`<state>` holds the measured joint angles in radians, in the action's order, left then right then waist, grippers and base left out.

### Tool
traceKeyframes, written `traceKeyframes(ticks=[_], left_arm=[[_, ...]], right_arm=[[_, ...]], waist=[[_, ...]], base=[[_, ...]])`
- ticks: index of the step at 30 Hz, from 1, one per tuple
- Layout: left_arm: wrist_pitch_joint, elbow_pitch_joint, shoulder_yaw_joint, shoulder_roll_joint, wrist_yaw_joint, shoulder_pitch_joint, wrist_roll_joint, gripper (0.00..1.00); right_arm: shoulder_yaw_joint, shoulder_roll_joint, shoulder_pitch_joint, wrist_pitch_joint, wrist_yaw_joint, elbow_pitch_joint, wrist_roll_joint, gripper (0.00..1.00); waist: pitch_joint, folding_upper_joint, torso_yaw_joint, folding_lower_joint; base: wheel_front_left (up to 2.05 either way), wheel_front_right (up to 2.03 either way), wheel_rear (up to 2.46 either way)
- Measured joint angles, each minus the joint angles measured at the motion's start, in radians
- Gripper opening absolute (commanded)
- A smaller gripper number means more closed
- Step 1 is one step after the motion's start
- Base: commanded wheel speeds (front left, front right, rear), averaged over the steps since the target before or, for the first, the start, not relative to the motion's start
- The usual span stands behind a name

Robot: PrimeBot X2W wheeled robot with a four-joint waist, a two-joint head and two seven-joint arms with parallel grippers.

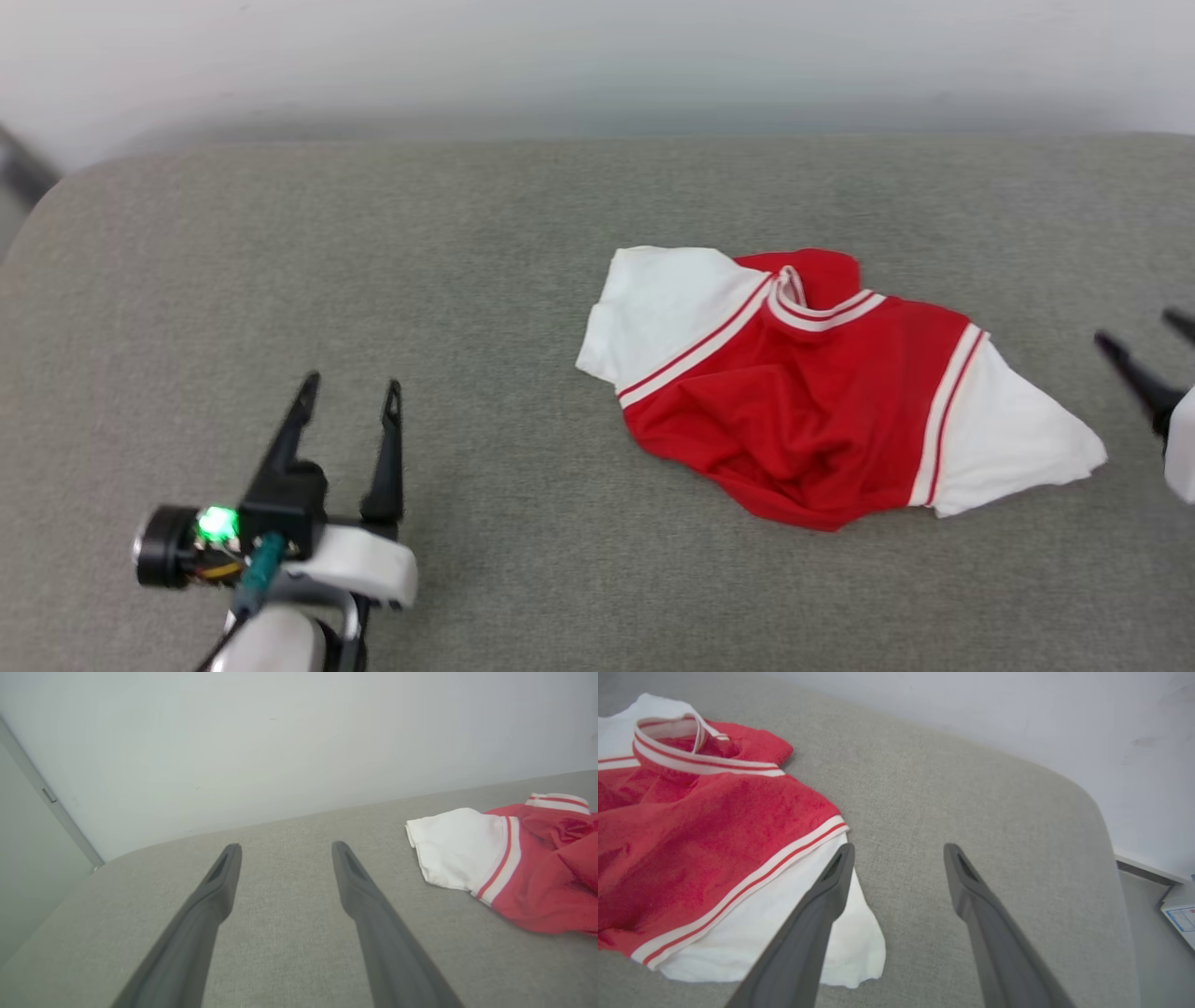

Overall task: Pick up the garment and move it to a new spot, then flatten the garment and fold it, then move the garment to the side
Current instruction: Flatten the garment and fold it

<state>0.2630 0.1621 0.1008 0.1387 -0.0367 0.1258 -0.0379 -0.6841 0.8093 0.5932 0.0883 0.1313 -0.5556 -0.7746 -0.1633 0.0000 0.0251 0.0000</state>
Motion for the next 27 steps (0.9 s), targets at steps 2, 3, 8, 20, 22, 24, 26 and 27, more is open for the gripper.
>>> traceKeyframes(ticks=[2, 3, 8, 20, 22, 24, 26, 27], left_arm=[[0.0, 0.014, -0.009, 0.024, 0.016, 0.038, 0.0, 1.0], [0.0, 0.023, -0.01, 0.039, 0.029, 0.063, 0.0, 1.0], [-0.043, 0.09, -0.01, 0.112, 0.092, 0.205, -0.001, 1.0], [-0.426, 0.151, 0.188, 0.231, 0.165, 0.66, -0.109, 1.0], [-0.507, 0.16, 0.27, 0.243, 0.165, 0.731, -0.175, 1.0], [-0.594, 0.17, 0.351, 0.268, 0.166, 0.806, -0.242, 1.0], [-0.686, 0.184, 0.425, 0.295, 0.166, 0.879, -0.321, 1.0], [-0.734, 0.187, 0.467, 0.311, 0.166, 0.913, -0.351, 1.0]], right_arm=[[0.075, -0.027, -0.002, -0.114, 0.0, -0.011, 0.059, 1.0], [0.11, -0.044, -0.006, -0.167, 0.0, -0.013, 0.092, 1.0], [0.328, -0.174, -0.077, -0.333, 0.0, 0.03, 0.251, 1.0], [0.716, -0.606, -0.437, -0.352, 0.0, 0.565, 0.585, 1.0], [0.731, -0.644, -0.469, -0.352, 0.0, 0.609, 0.6, 1.0], [0.741, -0.684, -0.498, -0.352, 0.0, 0.643, 0.607, 1.0], [0.737, -0.707, -0.519, -0.352, 0.0, 0.667, 0.618, 1.0], [0.736, -0.716, -0.521, -0.352, 0.0, 0.68, 0.619, 1.0]], waist=[[0.008, 0.0, -0.018, 0.0], [0.01, 0.0, -0.027, -0.0001], [0.011, 0.0, -0.069, 0.0], [-0.063, 0.0, -0.134, 0.0], [-0.081, 0.0, -0.142, 0.0], [-0.1, 0.0, -0.149, 0.0], [-0.121, 0.0, -0.158, 0.0], [-0.131, 0.0, -0.163, 0.0]], base=[[0.0, 0.0, 0.0], [0.0, 0.0, 0.0], [0.0, 0.0, 0.0], [0.0, 0.0, 0.0], [0.0, 0.0, 0.0], [0.0, 0.0, 0.0], [0.0, 0.0, 0.0], [0.0, 0.0, 0.0]])
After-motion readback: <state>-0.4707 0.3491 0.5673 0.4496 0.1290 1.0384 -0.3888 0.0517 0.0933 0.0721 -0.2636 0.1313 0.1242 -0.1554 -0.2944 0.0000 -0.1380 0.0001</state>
